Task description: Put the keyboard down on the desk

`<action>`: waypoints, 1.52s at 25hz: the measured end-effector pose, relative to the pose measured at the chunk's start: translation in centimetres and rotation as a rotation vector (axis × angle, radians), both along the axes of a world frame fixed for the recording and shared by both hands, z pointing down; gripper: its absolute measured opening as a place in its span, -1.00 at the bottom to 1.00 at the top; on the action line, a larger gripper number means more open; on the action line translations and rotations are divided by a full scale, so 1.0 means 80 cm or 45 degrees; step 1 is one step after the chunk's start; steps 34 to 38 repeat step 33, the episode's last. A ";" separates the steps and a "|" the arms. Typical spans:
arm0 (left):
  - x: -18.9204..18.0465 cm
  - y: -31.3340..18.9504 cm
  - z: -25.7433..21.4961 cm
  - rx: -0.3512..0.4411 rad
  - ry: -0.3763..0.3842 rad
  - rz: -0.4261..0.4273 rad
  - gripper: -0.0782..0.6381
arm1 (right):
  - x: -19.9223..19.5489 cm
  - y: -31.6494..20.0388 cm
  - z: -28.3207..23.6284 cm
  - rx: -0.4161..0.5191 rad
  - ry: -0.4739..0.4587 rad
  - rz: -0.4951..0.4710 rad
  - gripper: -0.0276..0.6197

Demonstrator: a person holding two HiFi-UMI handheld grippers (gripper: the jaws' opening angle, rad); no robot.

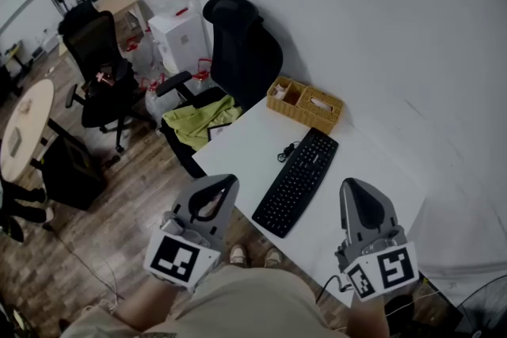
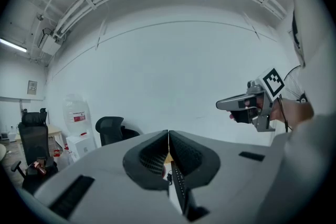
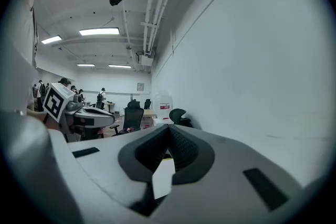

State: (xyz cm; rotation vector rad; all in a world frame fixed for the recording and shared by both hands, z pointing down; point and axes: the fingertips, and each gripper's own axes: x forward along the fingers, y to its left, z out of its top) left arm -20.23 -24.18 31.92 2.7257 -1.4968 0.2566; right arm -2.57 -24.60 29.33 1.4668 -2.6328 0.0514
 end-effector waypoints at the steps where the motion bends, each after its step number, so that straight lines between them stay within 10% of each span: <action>1: 0.000 -0.001 0.008 -0.013 -0.009 -0.001 -0.72 | -0.001 0.001 0.007 -0.017 0.002 -0.003 -0.84; 38: 0.018 -0.018 0.079 -0.142 -0.072 -0.047 -0.72 | -0.009 -0.001 0.080 -0.180 -0.047 -0.131 -0.84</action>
